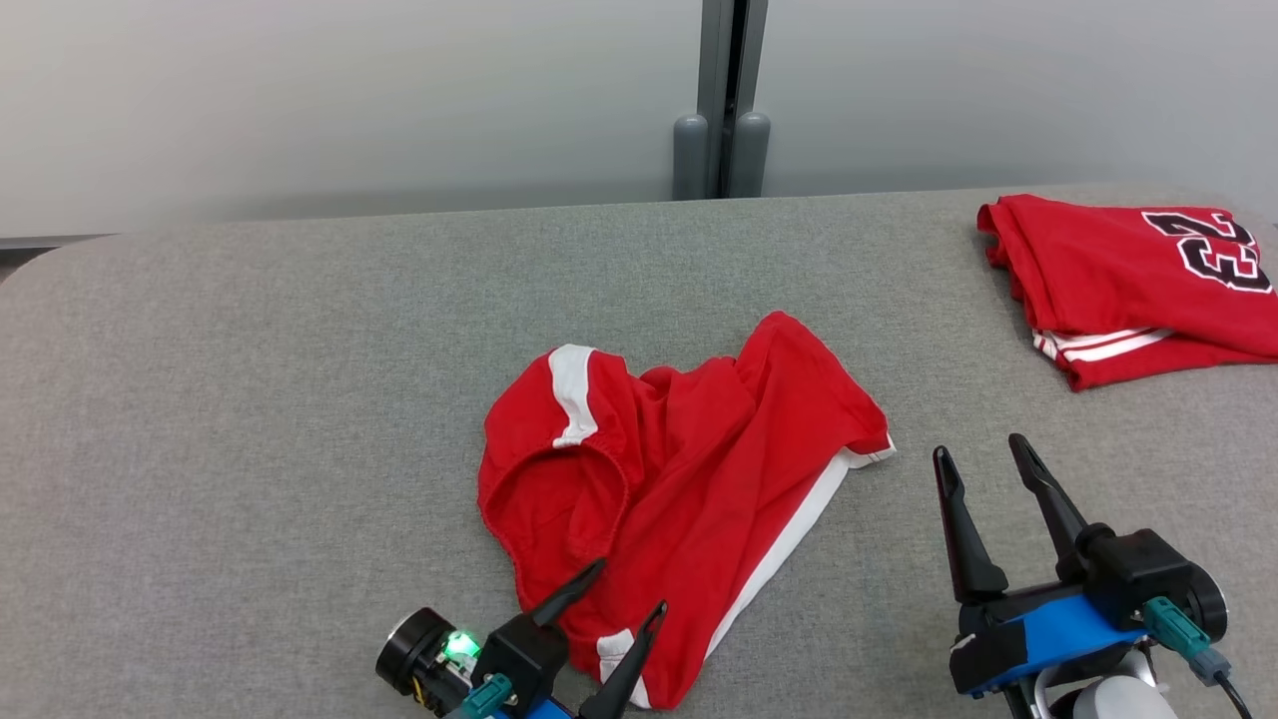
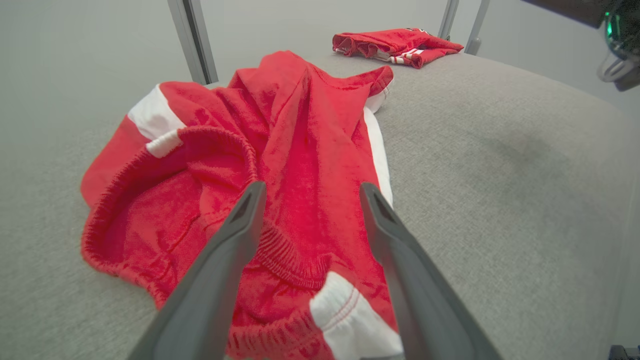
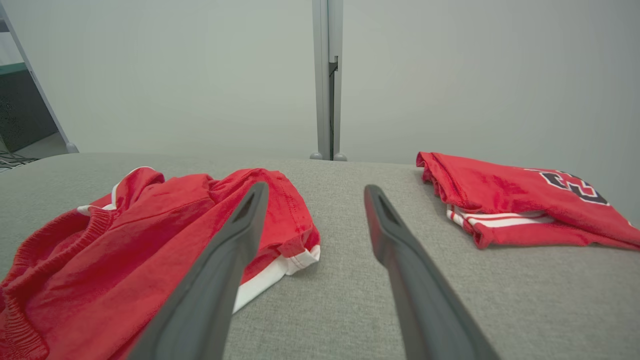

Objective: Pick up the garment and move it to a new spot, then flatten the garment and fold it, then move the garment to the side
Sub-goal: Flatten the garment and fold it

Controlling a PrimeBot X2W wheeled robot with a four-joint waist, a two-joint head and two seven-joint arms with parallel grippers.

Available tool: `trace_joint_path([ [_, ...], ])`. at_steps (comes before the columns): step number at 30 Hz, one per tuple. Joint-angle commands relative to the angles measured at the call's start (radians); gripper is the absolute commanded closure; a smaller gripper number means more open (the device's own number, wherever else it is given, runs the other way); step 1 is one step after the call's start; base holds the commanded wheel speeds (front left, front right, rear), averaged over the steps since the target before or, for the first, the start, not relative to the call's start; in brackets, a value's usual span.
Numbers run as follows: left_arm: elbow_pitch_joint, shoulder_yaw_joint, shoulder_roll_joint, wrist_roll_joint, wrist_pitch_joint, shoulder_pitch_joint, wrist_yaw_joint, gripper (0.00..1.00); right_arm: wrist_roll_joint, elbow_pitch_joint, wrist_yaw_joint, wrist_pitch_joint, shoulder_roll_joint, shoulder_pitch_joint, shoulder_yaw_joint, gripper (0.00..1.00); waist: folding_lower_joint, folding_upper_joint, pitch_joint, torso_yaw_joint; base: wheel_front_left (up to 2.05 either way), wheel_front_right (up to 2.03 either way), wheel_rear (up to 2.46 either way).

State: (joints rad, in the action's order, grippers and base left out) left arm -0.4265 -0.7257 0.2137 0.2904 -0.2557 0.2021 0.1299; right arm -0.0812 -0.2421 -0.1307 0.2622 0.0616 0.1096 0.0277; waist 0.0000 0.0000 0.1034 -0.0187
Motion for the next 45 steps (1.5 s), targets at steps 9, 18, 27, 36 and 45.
trace_joint_path([
  [9,-0.116,-0.140,0.039,0.089,0.042,0.077,0.001,0.00,-0.006,-0.015,0.000,0.003,0.000,0.002,-0.002,0.00,0.0000,0.0000,0.017,-0.018,0.00,0.00,0.00],
  [18,-0.152,-0.211,0.075,0.122,0.067,0.063,0.001,0.00,-0.009,-0.015,0.000,0.003,0.001,-0.004,-0.015,0.00,0.0000,0.0000,0.020,-0.018,0.00,0.00,0.00],
  [27,-0.143,-0.176,0.074,0.176,0.035,0.082,-0.017,1.00,-0.012,-0.015,0.000,0.003,-0.002,-0.015,-0.025,0.00,0.0000,0.0000,0.014,0.005,0.00,0.00,0.00],
  [36,-0.084,-0.058,0.110,0.223,-0.004,0.082,-0.067,1.00,-0.017,-0.026,0.000,0.003,-0.001,-0.014,-0.022,0.00,0.0000,0.0000,0.000,0.054,0.00,0.00,0.00],
  [45,-0.031,0.095,0.149,0.253,-0.010,0.006,-0.112,1.00,-0.023,-0.049,0.000,0.003,0.009,-0.012,-0.016,0.00,0.0000,0.0000,-0.004,0.081,0.00,0.00,0.00],
])
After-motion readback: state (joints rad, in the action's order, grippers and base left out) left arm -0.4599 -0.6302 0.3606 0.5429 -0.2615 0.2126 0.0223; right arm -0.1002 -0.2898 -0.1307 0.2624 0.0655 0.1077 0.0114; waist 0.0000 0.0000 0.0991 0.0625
